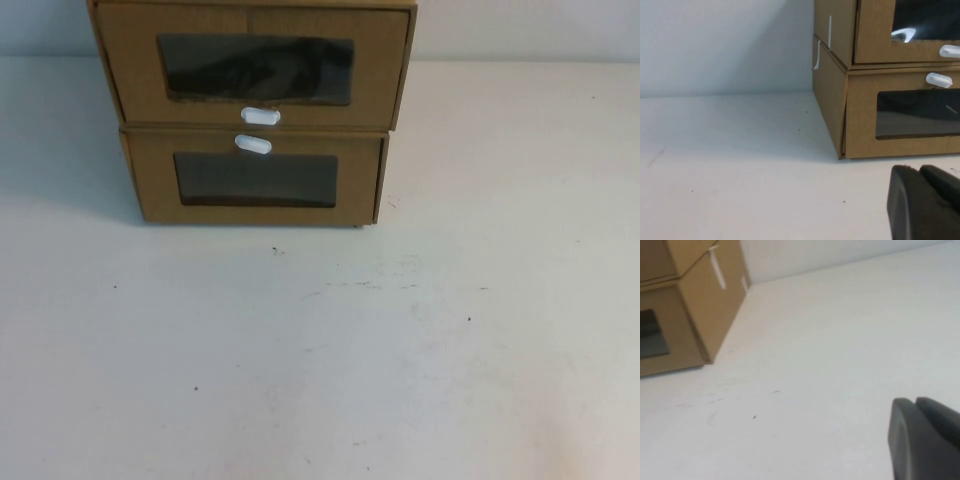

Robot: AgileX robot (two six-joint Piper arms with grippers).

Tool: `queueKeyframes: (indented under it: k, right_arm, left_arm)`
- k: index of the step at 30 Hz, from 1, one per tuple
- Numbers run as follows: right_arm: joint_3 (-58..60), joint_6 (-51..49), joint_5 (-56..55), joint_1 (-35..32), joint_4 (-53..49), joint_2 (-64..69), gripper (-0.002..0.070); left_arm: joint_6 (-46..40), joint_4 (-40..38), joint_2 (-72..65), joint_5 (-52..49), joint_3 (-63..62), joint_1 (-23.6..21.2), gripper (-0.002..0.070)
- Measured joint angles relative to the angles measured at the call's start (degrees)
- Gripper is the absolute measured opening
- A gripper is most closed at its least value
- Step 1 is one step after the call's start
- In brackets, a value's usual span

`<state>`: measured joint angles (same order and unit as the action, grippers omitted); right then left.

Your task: Close the shoe box

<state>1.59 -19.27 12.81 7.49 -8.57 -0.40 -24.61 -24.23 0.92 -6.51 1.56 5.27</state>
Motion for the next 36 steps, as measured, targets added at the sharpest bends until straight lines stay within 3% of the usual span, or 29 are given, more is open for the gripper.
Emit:
queueKeyframes:
  k: [4,13,22,36]
  right_arm:
    - [0.0,0.0,0.1,-3.7,-0.7,-0.1,-0.001]
    - [0.0,0.2,0.4,-4.3,-2.8,-0.1,-0.0011]
    - [0.0,26.8,6.9,-5.5,15.2,-0.1,-0.0011]
    - [0.0,29.1,7.2,-6.0,17.1,-0.1,-0.0011]
  left_arm:
    - [0.0,0.0,0.0,0.0,0.0,0.0,-0.0002]
    - [0.0,0.0,0.0,0.0,0.0,0.0,-0.0002]
    - [0.0,0.0,0.0,0.0,0.0,0.0,-0.0003]
    - [0.0,0.0,0.0,0.0,0.0,0.0,-0.0003]
